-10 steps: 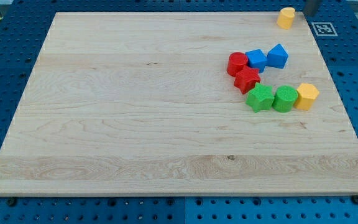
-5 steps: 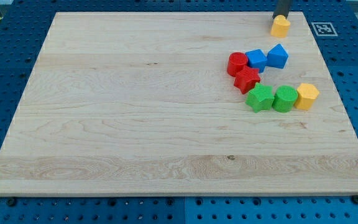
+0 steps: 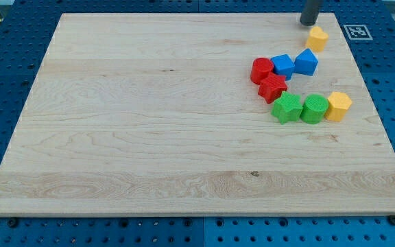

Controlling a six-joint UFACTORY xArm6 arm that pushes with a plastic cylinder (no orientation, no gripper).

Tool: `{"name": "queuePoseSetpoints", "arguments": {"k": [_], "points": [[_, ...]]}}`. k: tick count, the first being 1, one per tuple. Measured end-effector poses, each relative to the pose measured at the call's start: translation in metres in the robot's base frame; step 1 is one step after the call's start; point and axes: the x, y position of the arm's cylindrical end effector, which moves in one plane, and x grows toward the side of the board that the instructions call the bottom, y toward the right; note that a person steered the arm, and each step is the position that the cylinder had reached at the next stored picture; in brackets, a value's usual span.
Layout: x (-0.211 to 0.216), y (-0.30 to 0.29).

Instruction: Move yellow heart above yellow hexagon and green circle

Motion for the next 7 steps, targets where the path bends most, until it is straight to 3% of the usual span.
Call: {"name": "queuePoseSetpoints", "arguments": {"k": [1,3,7], "points": [[0.036,-0.002],[0.057,0.015],[0.141,0.025]]}}
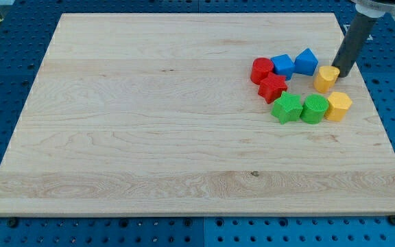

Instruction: Move yellow heart above yellow hexagon and green circle

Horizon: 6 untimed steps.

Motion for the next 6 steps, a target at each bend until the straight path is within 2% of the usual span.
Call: {"name": "queuePoseSetpoints", "arguments": {"k": [6], "points": [[0.013,-0.0062]]}}
